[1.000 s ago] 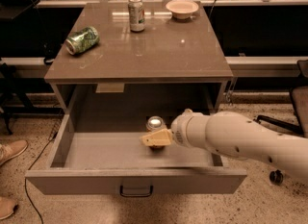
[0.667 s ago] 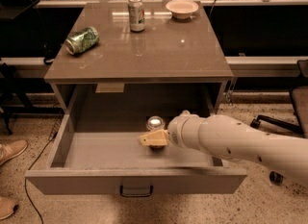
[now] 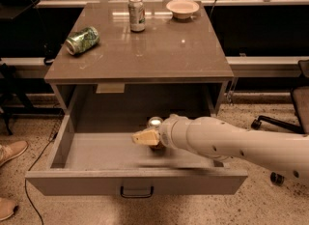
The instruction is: Pick orange can from top drawer and place on counter
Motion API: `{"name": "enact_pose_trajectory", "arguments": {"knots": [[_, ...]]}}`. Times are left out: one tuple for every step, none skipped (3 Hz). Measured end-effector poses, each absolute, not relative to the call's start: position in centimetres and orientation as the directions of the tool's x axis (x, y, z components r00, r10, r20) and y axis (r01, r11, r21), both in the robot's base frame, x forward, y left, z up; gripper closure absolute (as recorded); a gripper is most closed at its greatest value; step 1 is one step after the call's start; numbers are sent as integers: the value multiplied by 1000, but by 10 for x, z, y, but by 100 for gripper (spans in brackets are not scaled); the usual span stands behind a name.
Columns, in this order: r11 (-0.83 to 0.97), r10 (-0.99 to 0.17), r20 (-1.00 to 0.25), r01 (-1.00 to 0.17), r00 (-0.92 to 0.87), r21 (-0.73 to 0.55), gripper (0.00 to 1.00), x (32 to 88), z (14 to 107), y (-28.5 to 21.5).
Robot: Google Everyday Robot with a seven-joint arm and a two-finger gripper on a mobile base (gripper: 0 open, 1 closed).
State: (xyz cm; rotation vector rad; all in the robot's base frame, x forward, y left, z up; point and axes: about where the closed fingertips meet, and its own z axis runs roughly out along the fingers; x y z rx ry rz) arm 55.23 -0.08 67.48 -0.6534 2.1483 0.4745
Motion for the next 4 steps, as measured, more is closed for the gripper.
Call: {"name": "enact_pose_trajectory", "arguments": {"knots": [[786, -270, -807, -605, -526, 131, 39, 558, 669, 12], [792, -252, -820, -597, -514, 131, 62, 557, 674, 6], [746, -271, -873, -662, -406, 76, 93, 548, 721, 9], [698, -280, -913, -716, -296, 18, 100, 540, 775, 4]]}}
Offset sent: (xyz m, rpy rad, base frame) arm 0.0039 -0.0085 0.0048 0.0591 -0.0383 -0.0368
